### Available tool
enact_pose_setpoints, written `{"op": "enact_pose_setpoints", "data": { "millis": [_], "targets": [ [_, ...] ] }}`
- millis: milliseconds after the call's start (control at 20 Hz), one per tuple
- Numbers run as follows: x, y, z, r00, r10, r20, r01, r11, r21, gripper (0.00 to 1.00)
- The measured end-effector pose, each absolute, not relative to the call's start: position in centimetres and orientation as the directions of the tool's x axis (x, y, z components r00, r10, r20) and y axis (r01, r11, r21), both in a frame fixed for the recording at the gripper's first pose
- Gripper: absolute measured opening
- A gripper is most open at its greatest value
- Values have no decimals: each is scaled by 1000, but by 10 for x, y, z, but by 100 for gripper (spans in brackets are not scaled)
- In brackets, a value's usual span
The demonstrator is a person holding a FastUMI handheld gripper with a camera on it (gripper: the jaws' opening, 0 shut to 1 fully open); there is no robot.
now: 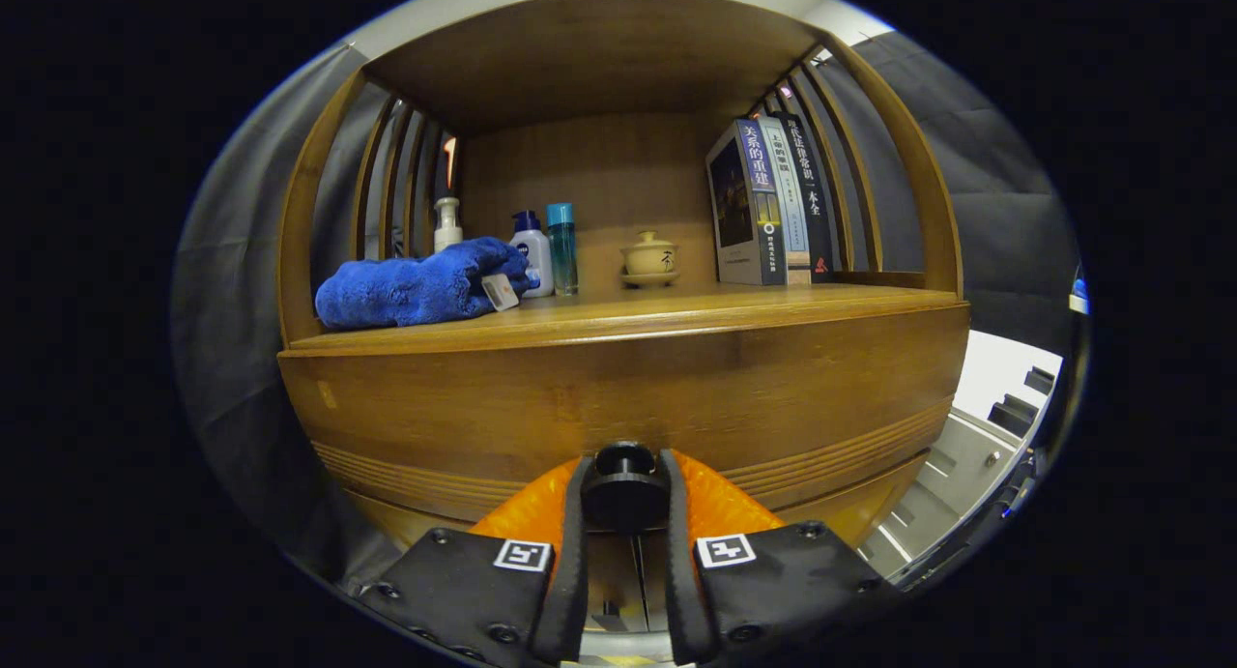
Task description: Pull open the drawer, take out the items inside it, and place them on the countertop above the cabinet.
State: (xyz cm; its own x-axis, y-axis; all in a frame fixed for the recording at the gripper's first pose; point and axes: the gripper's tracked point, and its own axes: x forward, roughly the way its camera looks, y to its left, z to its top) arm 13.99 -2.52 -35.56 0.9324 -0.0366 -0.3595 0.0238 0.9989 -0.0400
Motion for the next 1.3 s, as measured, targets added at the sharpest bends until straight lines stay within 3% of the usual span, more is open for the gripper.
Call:
{"op": "enact_pose_setpoints", "data": {
  "millis": [1300],
  "targets": [
    [1,-25,-326,903,0,-429,-17,999,-37,41]
  ]
}}
